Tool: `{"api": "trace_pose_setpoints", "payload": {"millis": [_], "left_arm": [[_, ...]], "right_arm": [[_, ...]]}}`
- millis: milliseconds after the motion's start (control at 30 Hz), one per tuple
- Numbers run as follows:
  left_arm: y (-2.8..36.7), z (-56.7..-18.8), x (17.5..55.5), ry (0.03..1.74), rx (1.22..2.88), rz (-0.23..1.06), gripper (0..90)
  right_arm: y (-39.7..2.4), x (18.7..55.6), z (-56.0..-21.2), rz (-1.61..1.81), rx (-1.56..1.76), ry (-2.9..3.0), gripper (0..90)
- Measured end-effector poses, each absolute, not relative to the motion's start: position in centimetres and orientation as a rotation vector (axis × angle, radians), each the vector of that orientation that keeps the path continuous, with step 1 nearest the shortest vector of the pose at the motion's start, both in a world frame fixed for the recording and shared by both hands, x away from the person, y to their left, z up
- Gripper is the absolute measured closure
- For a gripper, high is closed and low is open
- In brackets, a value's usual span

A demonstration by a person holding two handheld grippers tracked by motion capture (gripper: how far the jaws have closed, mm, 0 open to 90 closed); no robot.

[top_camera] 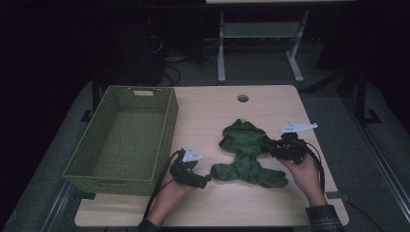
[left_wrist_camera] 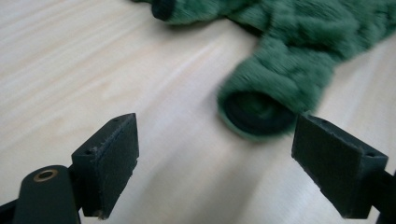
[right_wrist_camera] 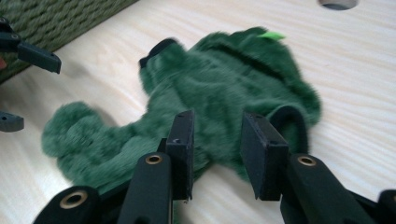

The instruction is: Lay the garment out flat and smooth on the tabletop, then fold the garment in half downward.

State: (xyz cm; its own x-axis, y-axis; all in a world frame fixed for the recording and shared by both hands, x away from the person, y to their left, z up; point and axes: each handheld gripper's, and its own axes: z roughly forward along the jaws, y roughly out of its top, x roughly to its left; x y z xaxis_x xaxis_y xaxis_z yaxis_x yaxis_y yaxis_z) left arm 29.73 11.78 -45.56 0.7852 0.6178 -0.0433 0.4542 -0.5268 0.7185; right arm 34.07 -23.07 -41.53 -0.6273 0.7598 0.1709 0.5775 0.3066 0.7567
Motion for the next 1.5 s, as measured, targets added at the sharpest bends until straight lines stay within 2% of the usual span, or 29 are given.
{"api": "trace_pose_setpoints", "payload": {"millis": [400,533,867,1233,1500], "left_arm": [[11.9,-47.4,26.6,0.752,2.277,0.305,12.7],[12.3,-47.7,26.1,0.739,2.248,0.32,12.6],[12.7,-47.7,26.2,0.702,2.259,0.307,12.6],[12.7,-47.7,26.1,0.705,2.255,0.303,12.8],[12.6,-47.7,26.1,0.708,2.252,0.299,12.9]], "right_arm": [[-19.9,32.3,-41.1,1.278,1.115,2.406,66.4],[-18.4,32.0,-41.2,1.28,1.081,2.446,68.1],[-14.5,30.7,-41.4,1.325,0.959,2.519,75.5],[-10.1,29.9,-42.6,1.318,0.858,2.631,75.4],[-8.3,30.2,-44.2,1.257,0.841,2.689,75.3]]}}
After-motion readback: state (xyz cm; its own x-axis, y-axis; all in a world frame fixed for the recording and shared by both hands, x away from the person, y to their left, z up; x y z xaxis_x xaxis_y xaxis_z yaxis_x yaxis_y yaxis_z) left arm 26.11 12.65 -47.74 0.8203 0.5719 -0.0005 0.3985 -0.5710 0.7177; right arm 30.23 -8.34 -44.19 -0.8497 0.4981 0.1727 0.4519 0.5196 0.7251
